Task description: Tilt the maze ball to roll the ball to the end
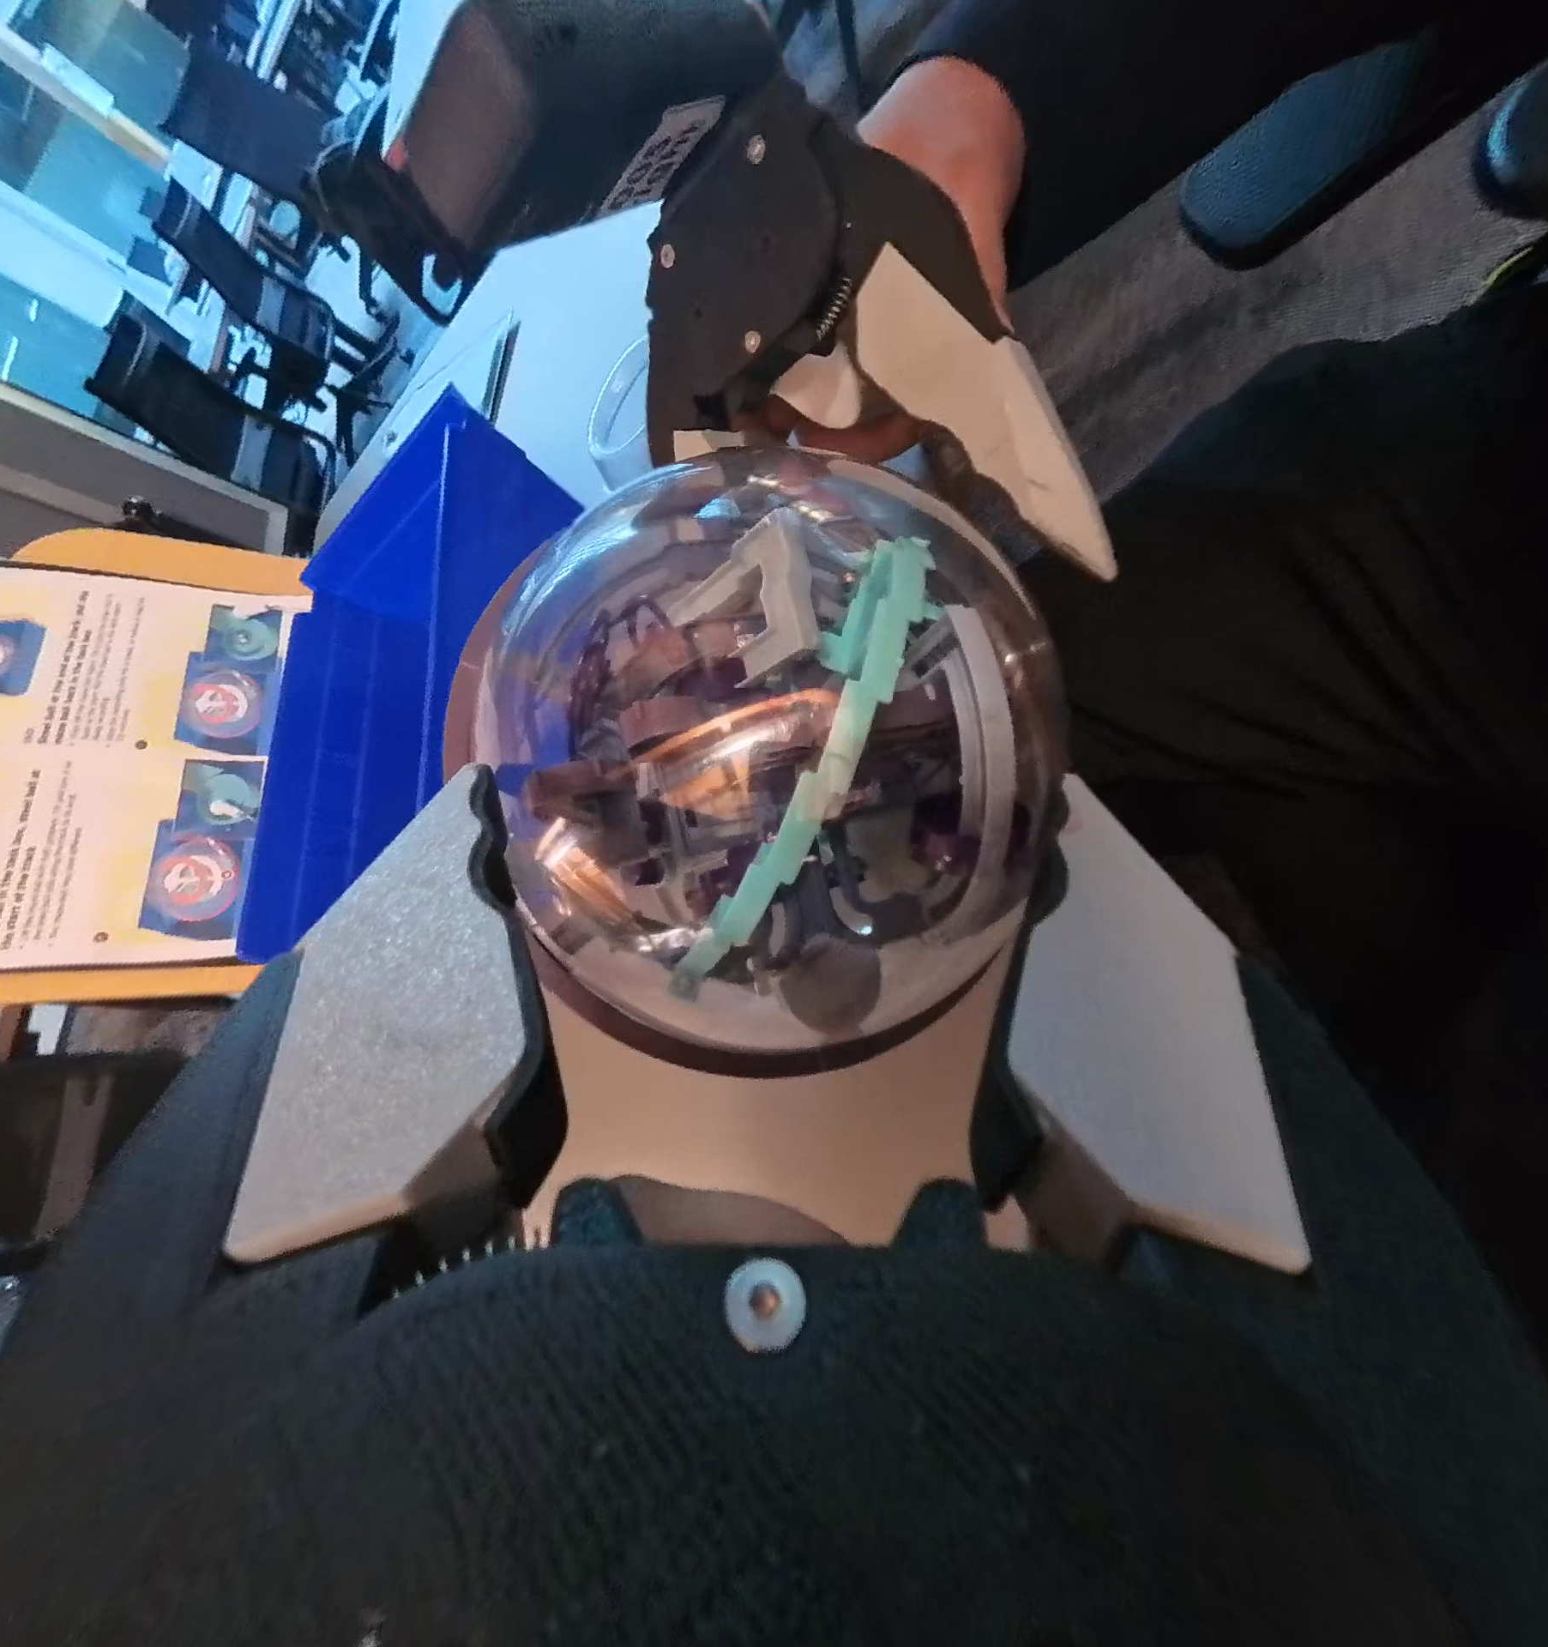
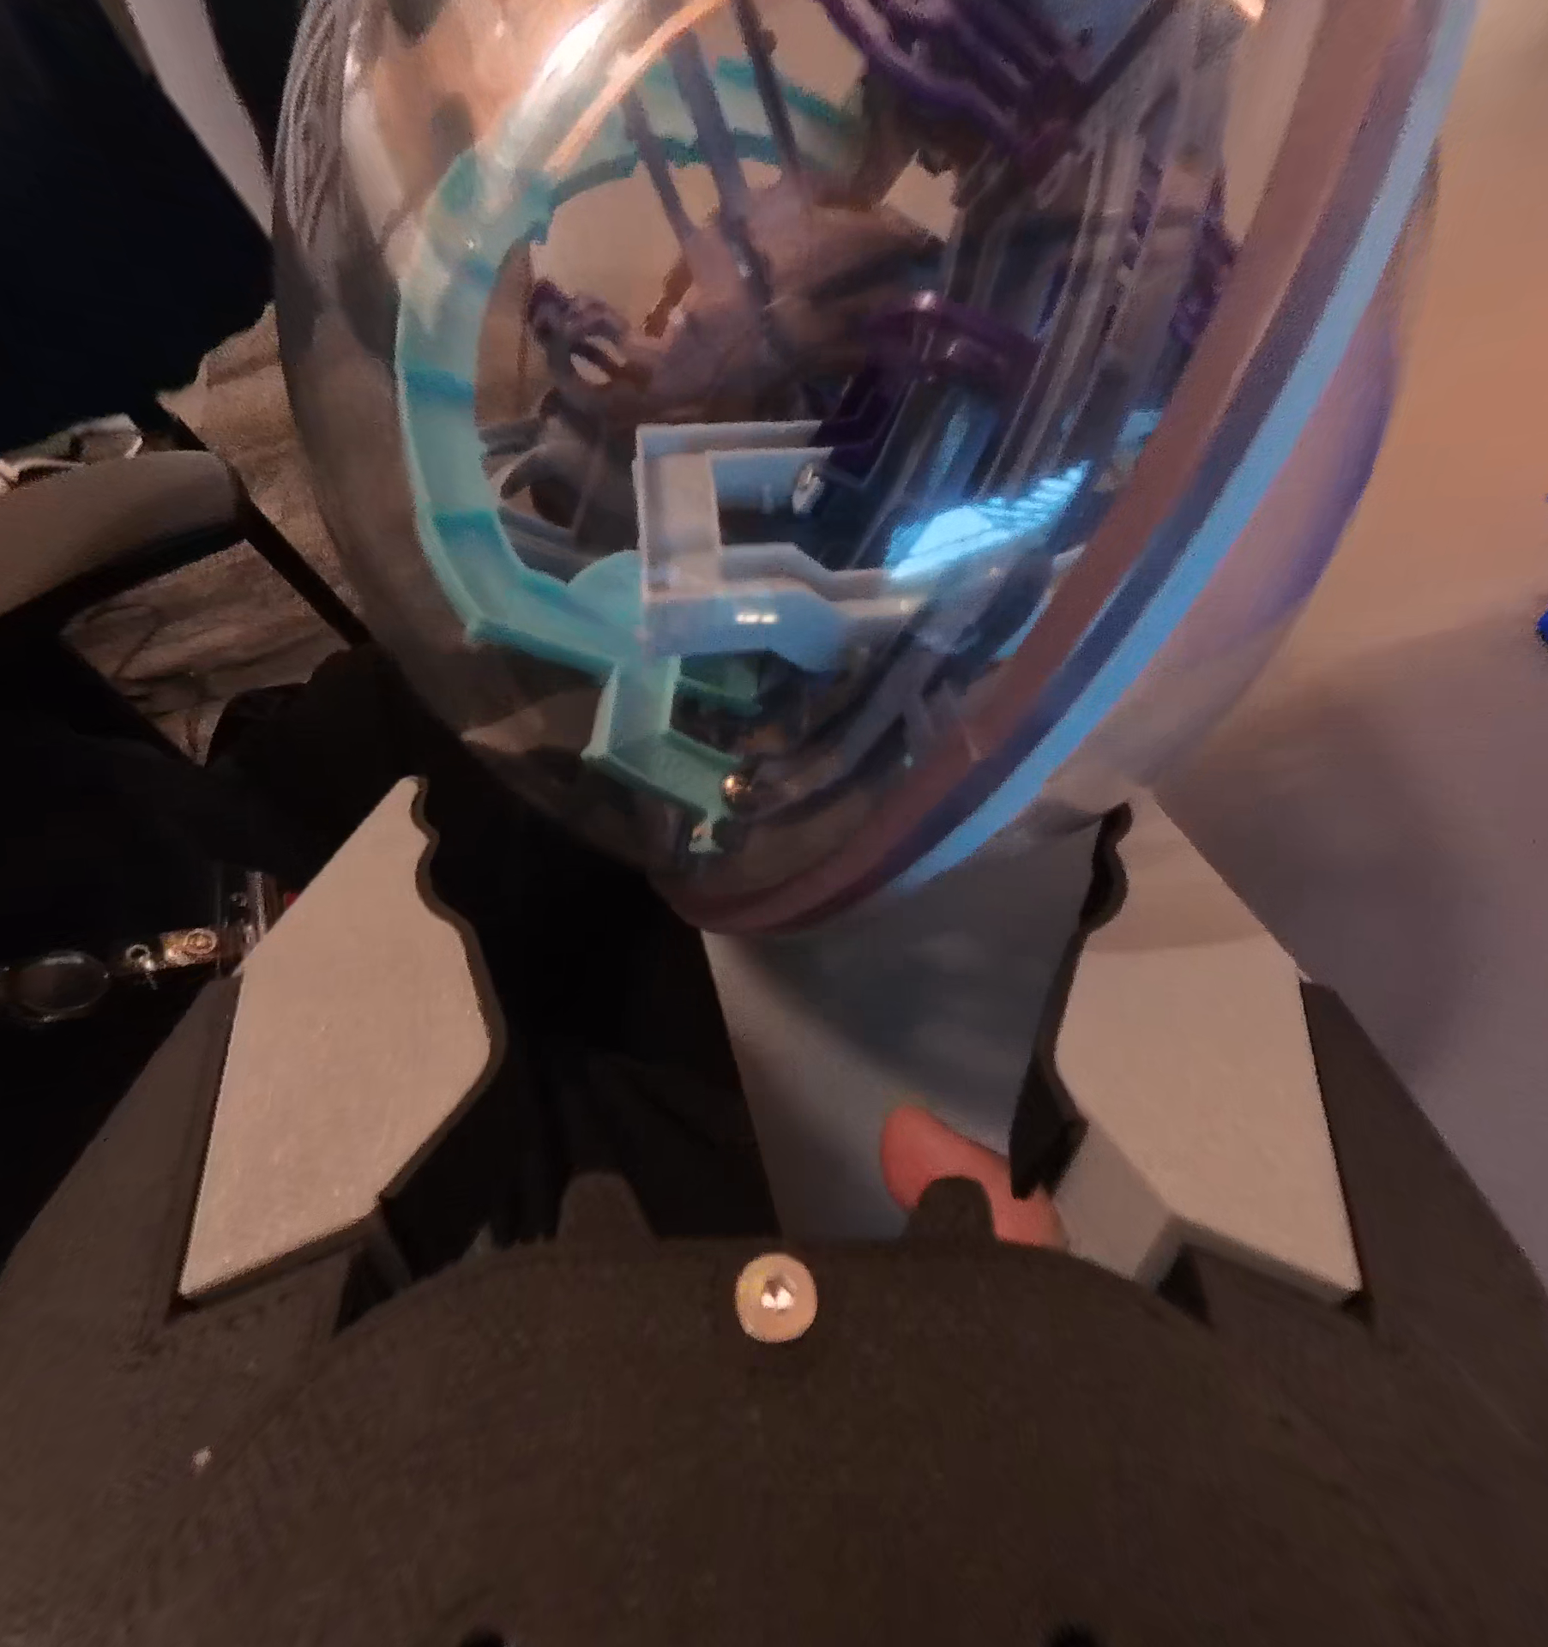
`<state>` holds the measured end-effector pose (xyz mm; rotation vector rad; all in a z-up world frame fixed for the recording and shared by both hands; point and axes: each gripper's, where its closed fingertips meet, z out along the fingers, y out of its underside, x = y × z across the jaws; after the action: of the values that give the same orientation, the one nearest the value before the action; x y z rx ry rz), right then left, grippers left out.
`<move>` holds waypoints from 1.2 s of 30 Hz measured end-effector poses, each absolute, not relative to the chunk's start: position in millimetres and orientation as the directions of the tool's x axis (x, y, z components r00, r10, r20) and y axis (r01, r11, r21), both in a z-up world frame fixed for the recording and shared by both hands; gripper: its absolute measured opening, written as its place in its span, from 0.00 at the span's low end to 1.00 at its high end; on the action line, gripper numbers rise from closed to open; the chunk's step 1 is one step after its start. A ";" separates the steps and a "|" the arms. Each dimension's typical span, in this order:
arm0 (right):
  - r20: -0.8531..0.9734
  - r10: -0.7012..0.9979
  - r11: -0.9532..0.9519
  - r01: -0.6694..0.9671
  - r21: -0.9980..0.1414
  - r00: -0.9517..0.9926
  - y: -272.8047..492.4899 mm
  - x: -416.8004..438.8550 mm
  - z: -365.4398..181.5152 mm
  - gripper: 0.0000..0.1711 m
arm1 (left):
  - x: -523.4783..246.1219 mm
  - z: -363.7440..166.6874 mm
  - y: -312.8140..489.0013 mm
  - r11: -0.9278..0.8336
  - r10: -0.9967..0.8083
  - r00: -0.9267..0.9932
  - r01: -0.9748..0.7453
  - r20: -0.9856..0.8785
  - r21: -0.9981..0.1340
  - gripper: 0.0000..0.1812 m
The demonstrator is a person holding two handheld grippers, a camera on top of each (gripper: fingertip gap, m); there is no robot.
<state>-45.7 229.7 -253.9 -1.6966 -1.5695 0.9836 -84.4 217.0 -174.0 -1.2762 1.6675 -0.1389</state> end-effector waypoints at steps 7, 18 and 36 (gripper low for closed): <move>-0.142 0.987 -0.085 0.492 -0.867 -0.081 236.7 -29.2 -233.7 0.83 | -87.9 -172.2 215.0 0.455 -0.789 0.042 -0.631 -0.613 -0.629 0.62; -0.357 0.916 -0.216 0.523 -0.825 -0.185 261.9 -54.3 -184.7 0.74 | -89.9 -174.3 220.9 0.461 -0.765 0.047 -0.657 -0.642 -0.597 0.61; -0.307 0.947 -0.314 0.440 -0.841 0.090 248.1 -46.9 -191.7 0.75 | -85.5 -157.2 201.6 0.291 -0.683 0.502 -0.479 -0.531 -0.828 0.51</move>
<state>-46.9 248.1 -191.7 -1.8165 -1.3632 1.1790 -85.5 201.6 -157.2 -1.3479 1.1253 -0.1834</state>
